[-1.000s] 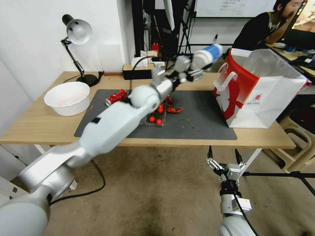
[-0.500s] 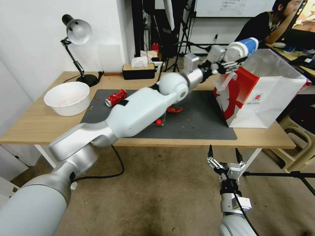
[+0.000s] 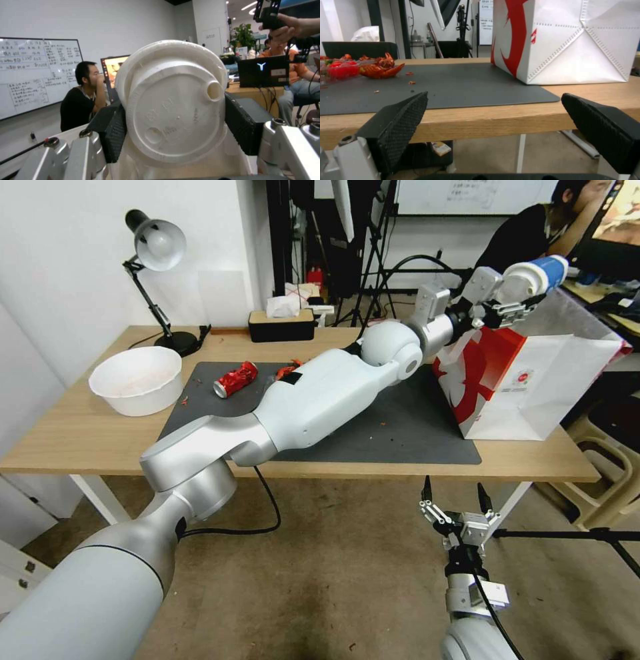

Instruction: Pick up the trash from the table and place it into the takeout bag.

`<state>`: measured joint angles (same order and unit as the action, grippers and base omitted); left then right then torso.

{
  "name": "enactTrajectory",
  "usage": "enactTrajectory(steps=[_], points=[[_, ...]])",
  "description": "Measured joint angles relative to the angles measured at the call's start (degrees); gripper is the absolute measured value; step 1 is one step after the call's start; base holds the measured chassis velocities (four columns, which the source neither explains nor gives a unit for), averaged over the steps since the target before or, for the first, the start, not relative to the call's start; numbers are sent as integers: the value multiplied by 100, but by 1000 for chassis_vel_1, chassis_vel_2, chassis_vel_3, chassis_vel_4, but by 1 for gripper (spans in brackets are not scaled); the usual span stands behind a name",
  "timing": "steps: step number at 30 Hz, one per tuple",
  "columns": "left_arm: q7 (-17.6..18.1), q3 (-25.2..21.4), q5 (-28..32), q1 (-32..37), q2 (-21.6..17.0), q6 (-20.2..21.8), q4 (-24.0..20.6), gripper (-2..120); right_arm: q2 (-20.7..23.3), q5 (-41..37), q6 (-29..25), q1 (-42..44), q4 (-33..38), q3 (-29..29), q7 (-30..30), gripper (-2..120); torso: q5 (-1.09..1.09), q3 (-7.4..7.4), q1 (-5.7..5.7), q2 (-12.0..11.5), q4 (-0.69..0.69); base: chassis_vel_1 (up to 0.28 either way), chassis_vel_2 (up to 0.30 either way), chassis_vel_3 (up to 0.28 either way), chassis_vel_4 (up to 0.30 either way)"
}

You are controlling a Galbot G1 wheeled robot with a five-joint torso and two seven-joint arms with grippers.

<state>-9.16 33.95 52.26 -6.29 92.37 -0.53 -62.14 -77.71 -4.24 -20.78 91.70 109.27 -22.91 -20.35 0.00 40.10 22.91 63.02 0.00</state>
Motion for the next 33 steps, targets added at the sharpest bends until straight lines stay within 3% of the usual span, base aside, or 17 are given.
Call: enactTrajectory(steps=[12, 23, 33], points=[[2, 89, -8, 19, -13, -3, 180, 64, 59, -5, 1, -192, -127, 111, 2, 100, 0, 0, 0, 0, 0, 0, 0, 0, 0], [14, 19, -4, 58, -22, -8, 176, 100, 75, -19, 8, -232, -150, 113, 2, 100, 0, 0, 0, 0, 0, 0, 0, 0, 0], [35, -222, -16, 130, -102, 0, 158, 100, 76, -24, 12, -234, -156, 117, -1, 100, 0, 0, 0, 0, -2, 0, 0, 0, 0]])
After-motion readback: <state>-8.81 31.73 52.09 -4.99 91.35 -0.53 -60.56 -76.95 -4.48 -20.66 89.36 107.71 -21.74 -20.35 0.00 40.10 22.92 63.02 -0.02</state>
